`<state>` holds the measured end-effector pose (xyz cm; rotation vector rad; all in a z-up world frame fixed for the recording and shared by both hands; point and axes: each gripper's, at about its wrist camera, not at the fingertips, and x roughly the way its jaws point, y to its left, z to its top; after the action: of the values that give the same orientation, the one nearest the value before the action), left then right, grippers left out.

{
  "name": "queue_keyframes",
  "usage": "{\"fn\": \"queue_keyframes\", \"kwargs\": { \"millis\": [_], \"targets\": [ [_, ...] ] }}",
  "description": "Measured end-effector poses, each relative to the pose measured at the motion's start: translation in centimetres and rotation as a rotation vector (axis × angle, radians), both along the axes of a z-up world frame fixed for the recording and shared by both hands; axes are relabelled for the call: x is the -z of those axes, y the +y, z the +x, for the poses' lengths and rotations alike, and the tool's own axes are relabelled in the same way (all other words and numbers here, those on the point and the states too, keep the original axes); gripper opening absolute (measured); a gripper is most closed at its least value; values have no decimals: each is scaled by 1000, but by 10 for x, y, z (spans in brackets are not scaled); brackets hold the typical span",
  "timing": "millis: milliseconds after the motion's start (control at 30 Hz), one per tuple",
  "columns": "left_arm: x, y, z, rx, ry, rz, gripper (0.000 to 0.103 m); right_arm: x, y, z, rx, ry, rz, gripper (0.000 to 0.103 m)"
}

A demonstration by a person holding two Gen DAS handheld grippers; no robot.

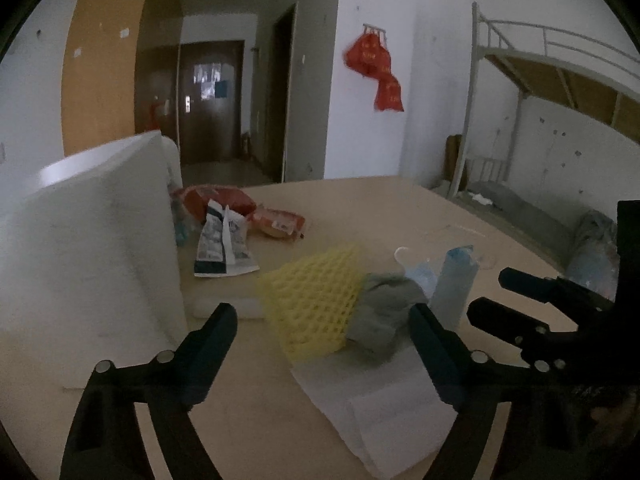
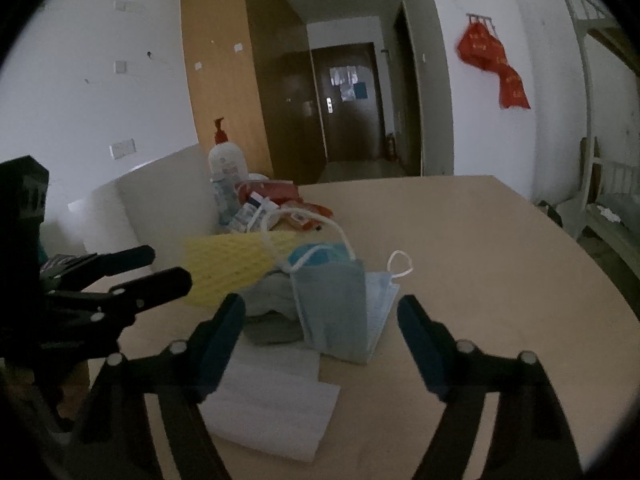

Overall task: Organize soft objects
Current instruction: 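Grasp the yellow foam net with the left tool while the right tool grasps the blue face mask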

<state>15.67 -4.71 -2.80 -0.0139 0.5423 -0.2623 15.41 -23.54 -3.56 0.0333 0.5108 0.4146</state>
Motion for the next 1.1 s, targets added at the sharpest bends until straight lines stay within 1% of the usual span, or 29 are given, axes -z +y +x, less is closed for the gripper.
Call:
{"fn": "queue_keyframes", "kwargs": {
  "millis": [233,267,300,333,400,500,533,600,667,733,767,800,867,933,1033,1067,1100],
  "targets": [
    [12,4,21,-25,54,14,78,7,0,13,-5,47,-7,79],
    [13,4,24,-28,60,13,76,7,1,15,-6,51,-10,76],
    [14,5,26,-27,70,11,74,8,1,16,-9,57,-11,69],
    [15,5,28,-24,83,7,70,9,1,17,-14,64,-13,66],
    [19,6,32,-16,108,-1,66,11,1,20,-18,79,-15,57],
    [22,10,35,-19,131,-18,59,15,1,22,-16,99,-19,51],
    [23,10,36,-21,134,-21,54,15,0,22,-13,100,-19,49],
    [23,12,36,-21,144,-34,50,16,0,22,-16,103,-18,41],
    [25,14,37,-26,153,-39,40,15,-1,21,-22,102,-13,35],
    [26,14,38,-21,161,-43,35,16,-1,22,-35,109,-5,34],
    [26,14,38,-21,164,-44,28,16,0,22,-34,108,-7,33],
    [26,13,38,-23,163,-44,23,16,0,22,-34,107,-11,29],
    [26,14,39,-25,163,-49,14,16,1,23,-32,108,-13,27],
    [26,16,39,-20,166,-62,11,14,-1,22,-21,99,-11,25],
    [24,19,38,-25,148,-79,10,10,-3,21,-4,83,-17,22],
    [23,20,37,-24,138,-86,10,9,-4,20,-1,80,-18,20],
    [21,20,36,-20,130,-90,10,8,-4,20,-2,78,-14,16]
  ]
}}
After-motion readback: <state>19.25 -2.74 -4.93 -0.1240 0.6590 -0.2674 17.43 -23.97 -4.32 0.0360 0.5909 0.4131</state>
